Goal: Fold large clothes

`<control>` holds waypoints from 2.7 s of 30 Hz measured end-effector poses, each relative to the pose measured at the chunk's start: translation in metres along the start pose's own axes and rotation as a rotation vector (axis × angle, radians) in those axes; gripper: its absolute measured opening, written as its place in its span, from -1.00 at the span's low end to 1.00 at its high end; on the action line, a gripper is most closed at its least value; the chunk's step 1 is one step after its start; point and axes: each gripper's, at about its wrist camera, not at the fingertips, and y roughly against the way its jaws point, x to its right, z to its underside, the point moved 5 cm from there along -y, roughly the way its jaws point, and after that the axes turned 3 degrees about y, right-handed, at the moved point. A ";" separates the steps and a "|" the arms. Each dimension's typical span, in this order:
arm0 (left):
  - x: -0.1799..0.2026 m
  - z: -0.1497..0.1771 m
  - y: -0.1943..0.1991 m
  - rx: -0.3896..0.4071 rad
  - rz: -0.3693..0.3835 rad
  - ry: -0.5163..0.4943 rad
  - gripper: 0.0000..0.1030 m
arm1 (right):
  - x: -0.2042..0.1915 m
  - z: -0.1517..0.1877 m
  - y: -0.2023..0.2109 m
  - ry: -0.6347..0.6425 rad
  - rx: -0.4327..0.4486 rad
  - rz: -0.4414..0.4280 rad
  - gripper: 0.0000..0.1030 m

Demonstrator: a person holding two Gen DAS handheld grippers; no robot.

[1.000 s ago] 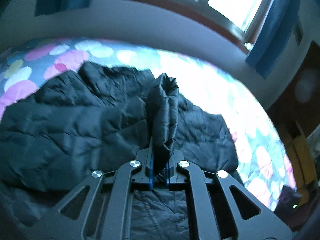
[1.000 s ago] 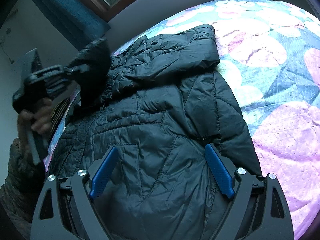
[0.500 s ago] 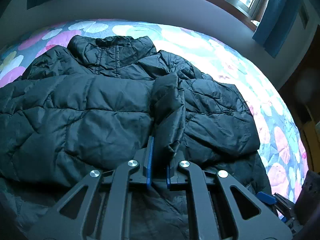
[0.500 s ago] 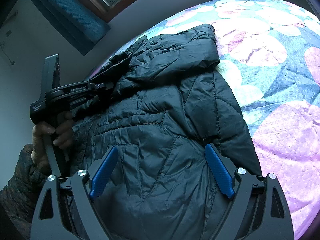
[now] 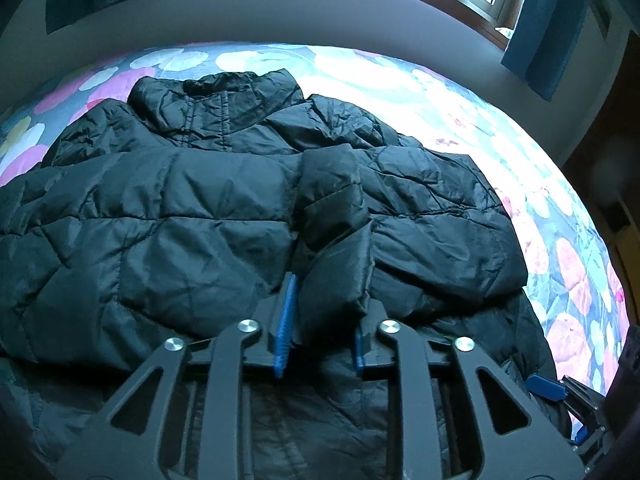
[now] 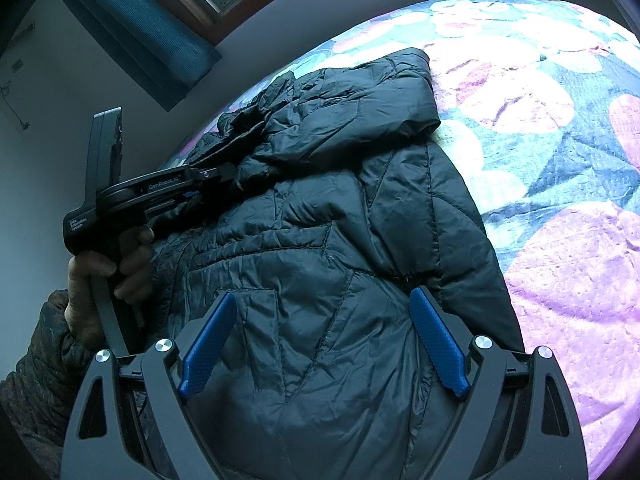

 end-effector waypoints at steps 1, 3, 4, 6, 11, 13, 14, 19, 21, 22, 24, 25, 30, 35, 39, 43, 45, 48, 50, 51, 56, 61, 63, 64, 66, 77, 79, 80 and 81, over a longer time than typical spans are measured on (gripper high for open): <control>0.001 0.000 0.000 0.000 0.001 -0.003 -0.47 | 0.000 0.000 0.000 0.000 0.000 0.000 0.70; 0.004 0.000 0.001 0.003 -0.004 -0.011 -0.43 | 0.000 0.000 0.000 0.000 0.000 0.000 0.70; 0.005 0.000 0.001 0.004 -0.007 -0.014 -0.41 | 0.000 0.000 0.000 0.000 0.000 0.000 0.70; 0.008 0.001 0.002 0.006 -0.010 -0.022 -0.34 | 0.000 0.000 0.000 0.000 0.000 0.000 0.70; 0.024 0.003 0.012 0.022 0.015 -0.051 -0.15 | 0.000 0.000 0.000 0.000 0.000 0.001 0.70; 0.033 0.003 0.017 0.035 0.015 -0.083 -0.12 | 0.000 0.000 0.000 0.000 0.001 0.001 0.70; 0.037 0.004 0.020 0.039 0.017 -0.093 -0.11 | 0.000 0.000 0.000 0.000 0.001 0.001 0.70; 0.043 0.006 0.039 0.055 0.056 -0.086 0.01 | 0.000 0.000 0.000 0.000 0.001 0.001 0.70; 0.042 0.008 0.047 0.064 0.065 -0.083 0.04 | 0.000 0.000 0.000 0.002 0.000 0.003 0.70; 0.040 0.009 0.051 0.066 0.062 -0.083 0.05 | 0.000 0.000 0.000 0.003 0.000 0.003 0.70; 0.036 0.011 0.058 0.066 0.055 -0.083 0.09 | 0.000 0.000 0.000 0.004 0.000 0.005 0.70; 0.033 0.013 0.062 0.067 0.052 -0.081 0.15 | -0.001 0.000 -0.001 0.005 0.000 0.006 0.70; 0.001 0.020 0.085 0.091 -0.005 -0.069 0.27 | -0.001 -0.001 -0.001 0.011 0.000 0.013 0.70; -0.054 0.028 0.111 0.110 -0.070 -0.027 0.36 | -0.002 -0.001 -0.001 0.015 0.001 0.017 0.70; -0.114 0.029 0.132 0.138 -0.141 0.040 0.42 | -0.005 0.000 0.000 0.021 -0.002 0.029 0.70; -0.178 0.031 0.145 0.147 -0.208 0.130 0.42 | -0.013 -0.005 0.005 0.017 -0.021 0.069 0.70; -0.207 0.032 0.149 0.148 -0.229 0.169 0.42 | -0.022 -0.011 0.009 -0.006 -0.018 0.028 0.70; -0.239 0.028 0.147 0.150 -0.251 0.196 0.42 | -0.041 -0.030 0.006 -0.017 -0.013 -0.052 0.70; -0.256 0.024 0.144 0.149 -0.253 0.215 0.42 | -0.053 -0.048 -0.004 -0.002 -0.010 -0.062 0.70; -0.263 0.021 0.142 0.151 -0.245 0.228 0.42 | -0.058 -0.054 -0.010 0.006 -0.011 -0.067 0.70; -0.282 0.006 0.128 0.151 -0.225 0.261 0.42 | -0.077 -0.097 -0.054 -0.008 -0.046 -0.110 0.58; -0.291 -0.002 0.109 0.131 -0.228 0.287 0.36 | -0.079 -0.119 -0.105 -0.031 -0.109 -0.084 0.38; -0.294 -0.002 0.100 0.112 -0.233 0.288 0.12 | -0.079 -0.119 -0.121 -0.014 -0.143 -0.054 -0.01; -0.296 -0.001 0.095 0.096 -0.239 0.287 -0.01 | -0.080 -0.118 -0.126 -0.001 -0.157 -0.033 -0.23; -0.299 0.002 0.085 0.070 -0.256 0.289 -0.16 | -0.077 -0.116 -0.136 0.007 -0.173 -0.010 -0.32; -0.313 -0.013 0.085 0.093 -0.253 0.308 -0.11 | -0.064 -0.112 -0.139 -0.039 -0.169 -0.050 -0.46; -0.320 -0.017 0.081 0.088 -0.260 0.332 0.03 | -0.062 -0.113 -0.142 -0.052 -0.167 -0.063 -0.46; -0.323 -0.018 0.077 0.084 -0.264 0.338 0.03 | -0.061 -0.112 -0.141 -0.054 -0.166 -0.067 -0.46; -0.326 -0.019 0.074 0.075 -0.271 0.345 0.06 | -0.060 -0.112 -0.140 -0.056 -0.164 -0.071 -0.46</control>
